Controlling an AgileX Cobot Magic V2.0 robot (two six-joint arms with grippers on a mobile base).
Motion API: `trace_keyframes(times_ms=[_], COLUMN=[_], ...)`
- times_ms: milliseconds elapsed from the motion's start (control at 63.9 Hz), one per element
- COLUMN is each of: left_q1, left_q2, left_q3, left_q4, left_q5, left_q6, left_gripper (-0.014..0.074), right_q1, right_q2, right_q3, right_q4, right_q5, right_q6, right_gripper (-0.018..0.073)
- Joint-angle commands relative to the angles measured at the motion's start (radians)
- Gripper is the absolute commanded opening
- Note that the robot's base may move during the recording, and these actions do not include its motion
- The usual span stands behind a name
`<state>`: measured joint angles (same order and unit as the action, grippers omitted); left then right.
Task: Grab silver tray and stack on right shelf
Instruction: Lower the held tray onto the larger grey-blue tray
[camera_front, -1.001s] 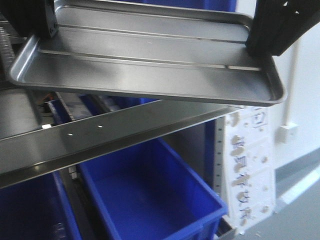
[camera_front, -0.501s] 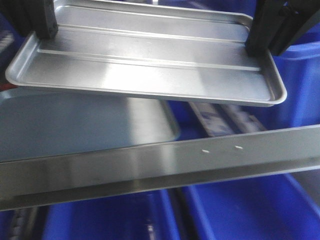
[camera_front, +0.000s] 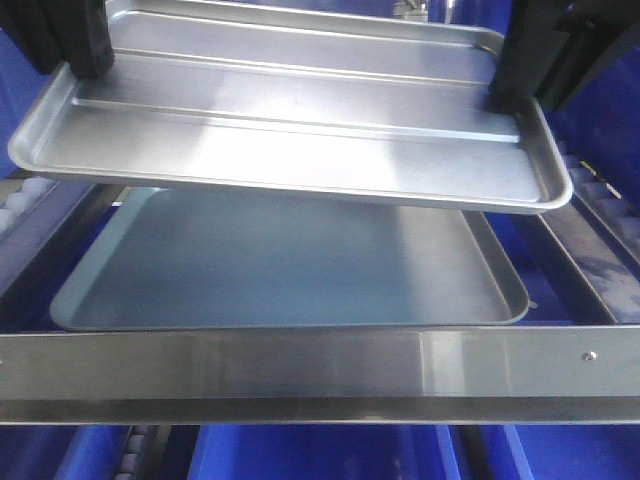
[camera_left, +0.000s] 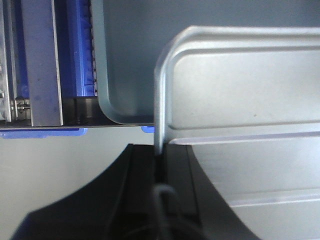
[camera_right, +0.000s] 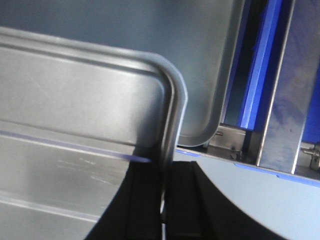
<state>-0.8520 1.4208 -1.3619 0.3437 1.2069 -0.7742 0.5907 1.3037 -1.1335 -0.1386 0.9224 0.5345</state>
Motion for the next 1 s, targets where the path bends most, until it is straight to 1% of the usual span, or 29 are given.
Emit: trace_keyframes(times_ms=[0, 986], left_q1=[-0.009, -0.009], left_q2=[-0.036, -0.036], left_q3=[-0.031, -0.031], left_q4=[0.033, 0.035], left_q5=[-0.01, -0.012], left_q6=[0.009, 0.009], left_gripper=[-0.0093, -0.0093], right_q1=[0.0, 0.0], right_q2=[-0.031, -0.031], right_q3=[-0.039, -0.039], right_q4=[-0.028, -0.028], right_q5=[-0.044, -0.044], right_q6=[-0.023, -0.023], right_gripper=[0.0057, 0.0057])
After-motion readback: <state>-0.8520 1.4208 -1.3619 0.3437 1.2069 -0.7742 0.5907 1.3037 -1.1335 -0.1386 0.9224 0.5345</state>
